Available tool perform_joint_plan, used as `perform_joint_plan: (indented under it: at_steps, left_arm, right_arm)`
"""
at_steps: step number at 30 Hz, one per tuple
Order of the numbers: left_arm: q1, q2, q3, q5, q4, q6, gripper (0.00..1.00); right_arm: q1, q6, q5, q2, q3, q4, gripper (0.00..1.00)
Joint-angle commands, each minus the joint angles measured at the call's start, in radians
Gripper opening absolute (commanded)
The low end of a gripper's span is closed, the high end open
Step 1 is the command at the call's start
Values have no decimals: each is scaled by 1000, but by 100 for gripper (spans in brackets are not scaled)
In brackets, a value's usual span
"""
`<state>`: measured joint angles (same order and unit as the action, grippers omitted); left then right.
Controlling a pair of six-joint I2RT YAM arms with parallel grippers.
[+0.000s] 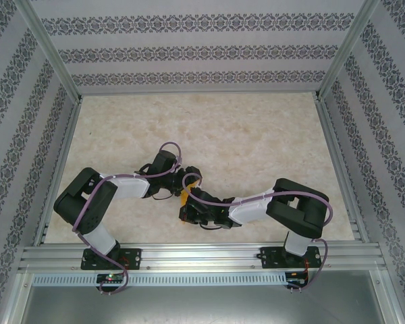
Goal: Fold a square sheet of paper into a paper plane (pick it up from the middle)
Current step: Fold the wing for the fifth time at the center of the table.
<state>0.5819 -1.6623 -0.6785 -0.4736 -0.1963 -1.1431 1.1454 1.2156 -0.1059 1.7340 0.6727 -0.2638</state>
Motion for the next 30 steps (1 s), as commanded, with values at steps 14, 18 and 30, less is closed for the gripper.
perform_joint_plan:
  at_steps: [14,18,30]
  left_arm:
    - [-11,-26,8,75,95,4,76]
    - [-11,-21,9,79,102,8,76]
    - [-11,-32,5,86,124,12,76]
  right_arm:
    - [85,30,-143,19,-86,50,5]
    - [106,44,-128,16,-104,45,5]
    - [123,22,-102,-25,-118,139,5]
